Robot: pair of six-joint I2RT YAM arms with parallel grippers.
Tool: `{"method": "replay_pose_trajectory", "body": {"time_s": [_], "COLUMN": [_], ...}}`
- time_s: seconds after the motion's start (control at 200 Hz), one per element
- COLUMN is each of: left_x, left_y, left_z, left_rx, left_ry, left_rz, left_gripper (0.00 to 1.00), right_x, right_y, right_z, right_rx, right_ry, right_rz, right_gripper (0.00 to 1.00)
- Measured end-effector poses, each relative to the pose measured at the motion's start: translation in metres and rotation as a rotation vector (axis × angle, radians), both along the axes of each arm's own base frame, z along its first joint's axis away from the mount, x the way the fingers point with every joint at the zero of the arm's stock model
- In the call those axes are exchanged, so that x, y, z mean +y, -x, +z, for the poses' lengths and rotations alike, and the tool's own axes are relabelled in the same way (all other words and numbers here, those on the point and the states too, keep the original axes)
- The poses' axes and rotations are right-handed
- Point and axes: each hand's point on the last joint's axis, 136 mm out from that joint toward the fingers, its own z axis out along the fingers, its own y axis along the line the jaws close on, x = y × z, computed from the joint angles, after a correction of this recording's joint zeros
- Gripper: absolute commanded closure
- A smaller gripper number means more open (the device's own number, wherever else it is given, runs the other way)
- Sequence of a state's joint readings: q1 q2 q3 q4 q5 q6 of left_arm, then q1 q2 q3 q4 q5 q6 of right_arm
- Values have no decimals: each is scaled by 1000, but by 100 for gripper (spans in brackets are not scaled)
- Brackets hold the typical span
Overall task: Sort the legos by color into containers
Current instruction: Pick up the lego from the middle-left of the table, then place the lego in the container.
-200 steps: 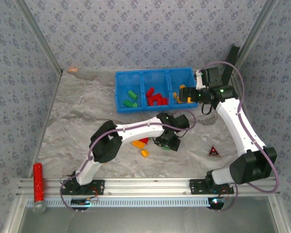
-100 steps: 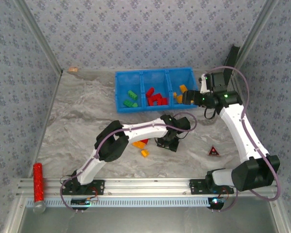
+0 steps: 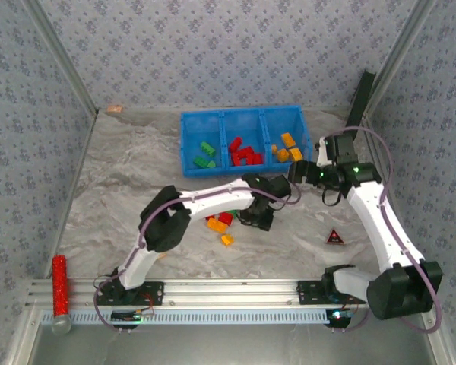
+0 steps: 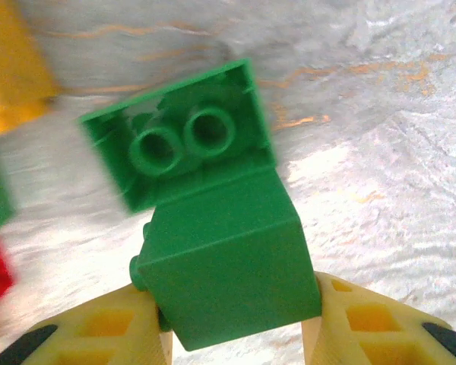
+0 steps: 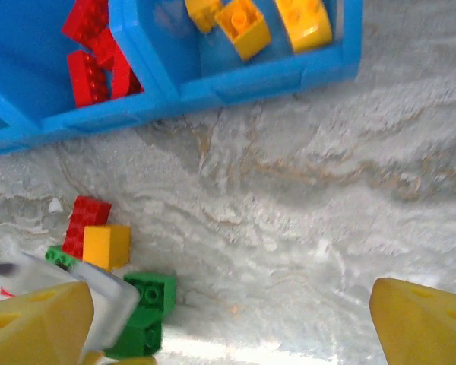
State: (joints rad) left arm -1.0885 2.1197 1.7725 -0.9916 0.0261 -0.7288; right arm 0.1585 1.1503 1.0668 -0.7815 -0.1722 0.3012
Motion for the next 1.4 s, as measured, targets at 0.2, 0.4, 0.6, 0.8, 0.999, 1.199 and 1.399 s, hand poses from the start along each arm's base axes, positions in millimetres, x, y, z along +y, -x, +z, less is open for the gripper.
{"method": "replay_pose_trajectory", "body": {"time_s": [0.2, 0.4, 0.6, 0.8, 0.999, 1.199, 1.399], "left_x": [40, 89, 132, 155, 154, 151, 152], "left_y": [-52, -113, -175, -217, -237, -252, -256], "left_z": [93, 137, 118, 61, 30, 28, 30], "left_rx": [-143, -282, -323, -279, -244, -249, -251], "left_ry": [154, 196, 155, 86, 58, 75, 77], "left_rz": [91, 197, 312, 376, 381, 380, 376], "left_gripper": [72, 72, 73, 73, 70, 57, 42], "right_x": [22, 77, 137, 165, 198, 224, 238], "right_y": [43, 80, 128, 152, 150, 147, 140], "right_z": [-11, -30, -61, -96, -111, -125, -141], "right_rx": [-7, 13, 64, 115, 109, 110, 119], "right_ry": [-90, -123, -26, 153, 270, 307, 335], "right_rz": [57, 258, 545, 676, 729, 759, 779], "right_gripper": [4, 4, 6, 8, 11, 12, 19]}}
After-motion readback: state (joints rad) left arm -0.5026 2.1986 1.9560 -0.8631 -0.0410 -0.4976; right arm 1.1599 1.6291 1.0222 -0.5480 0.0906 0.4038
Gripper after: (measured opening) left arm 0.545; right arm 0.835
